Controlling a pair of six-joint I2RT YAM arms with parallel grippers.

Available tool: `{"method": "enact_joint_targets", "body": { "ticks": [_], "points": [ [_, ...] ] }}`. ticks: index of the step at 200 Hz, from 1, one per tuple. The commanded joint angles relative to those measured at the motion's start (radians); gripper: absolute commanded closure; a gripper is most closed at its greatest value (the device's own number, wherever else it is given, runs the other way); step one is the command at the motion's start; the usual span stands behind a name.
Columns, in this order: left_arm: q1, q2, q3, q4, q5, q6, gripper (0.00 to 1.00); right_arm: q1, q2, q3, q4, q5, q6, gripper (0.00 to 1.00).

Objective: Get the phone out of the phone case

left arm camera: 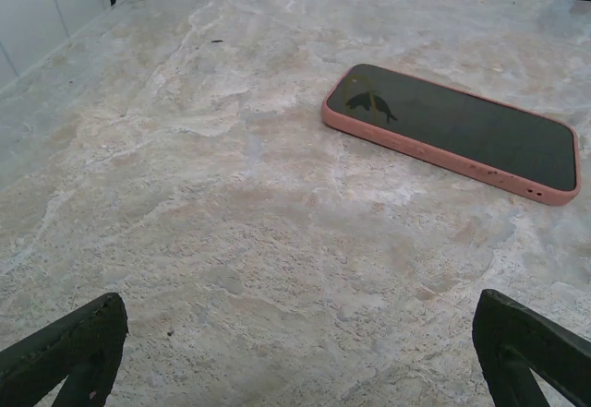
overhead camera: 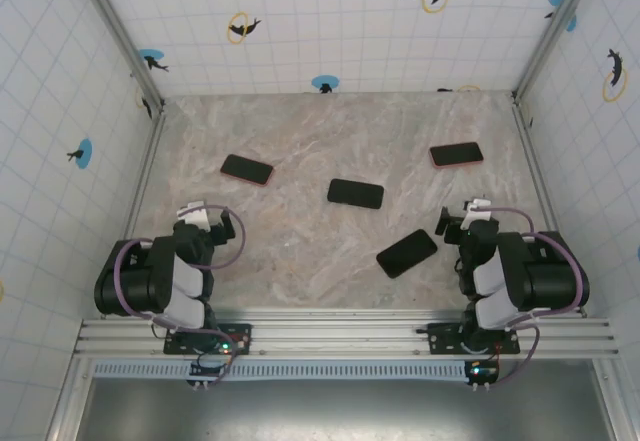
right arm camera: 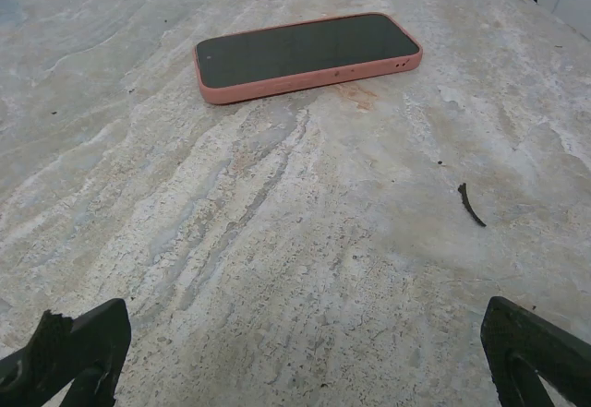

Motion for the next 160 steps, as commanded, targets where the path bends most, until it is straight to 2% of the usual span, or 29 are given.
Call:
{"method": "enact_joint_targets", "body": {
  "ticks": [1, 160],
  "points": [
    [0.003, 0.004, 0.003, 0.019, -0.008, -0.011, 0.02, 0.002, 0.004, -0.011, 0.053, 0.004, -0.012, 0.0],
    [0.004, -0.002, 0.007, 0.017, 0.012, -0.006, 0.02, -0.008, -0.007, -0.001, 0.042, -0.023, -0.006, 0.0]
  ]
}}
